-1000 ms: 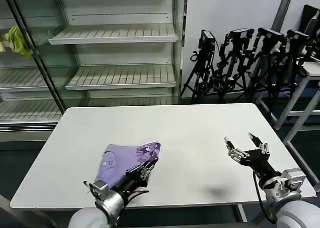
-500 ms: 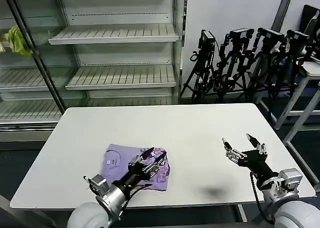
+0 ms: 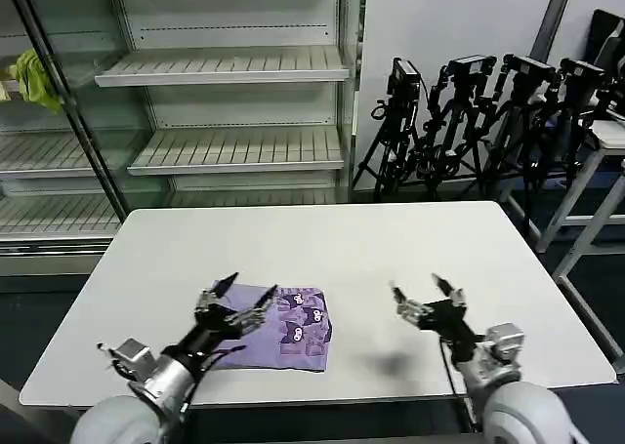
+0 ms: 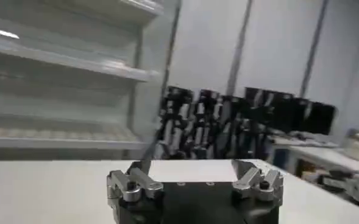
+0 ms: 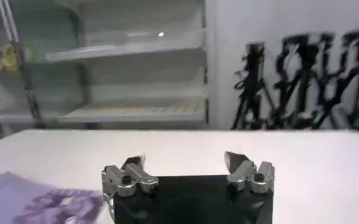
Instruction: Fold and organize the clothes.
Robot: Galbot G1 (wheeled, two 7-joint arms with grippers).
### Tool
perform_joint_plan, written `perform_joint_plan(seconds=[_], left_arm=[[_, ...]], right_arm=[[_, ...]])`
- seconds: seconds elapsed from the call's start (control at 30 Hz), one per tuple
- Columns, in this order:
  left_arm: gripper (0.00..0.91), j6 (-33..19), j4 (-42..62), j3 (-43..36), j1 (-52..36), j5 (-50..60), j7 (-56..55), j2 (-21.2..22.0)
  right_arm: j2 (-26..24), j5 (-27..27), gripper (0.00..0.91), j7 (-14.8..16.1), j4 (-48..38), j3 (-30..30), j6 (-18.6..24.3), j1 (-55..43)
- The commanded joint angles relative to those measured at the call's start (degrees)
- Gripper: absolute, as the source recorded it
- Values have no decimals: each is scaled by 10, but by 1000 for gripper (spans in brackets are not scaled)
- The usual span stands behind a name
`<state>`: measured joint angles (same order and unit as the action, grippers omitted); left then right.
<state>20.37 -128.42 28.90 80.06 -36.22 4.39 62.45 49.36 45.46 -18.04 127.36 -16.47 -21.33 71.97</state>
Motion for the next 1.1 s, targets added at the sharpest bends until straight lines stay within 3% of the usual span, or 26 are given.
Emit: perform_joint_plan(seconds=[0.03, 0.37, 1.1], left_arm=[[907, 1, -4, 123, 55, 28, -6, 6], [907, -2, -17, 140, 79, 36, -4, 17], [907, -12, -22, 149, 96, 35, -1, 16]], right_arm=[[15, 74, 907, -45, -42, 228, -14, -136], [5, 134, 907, -77, -15, 240, -40, -118], [62, 130, 907, -76, -54, 238, -38, -105]])
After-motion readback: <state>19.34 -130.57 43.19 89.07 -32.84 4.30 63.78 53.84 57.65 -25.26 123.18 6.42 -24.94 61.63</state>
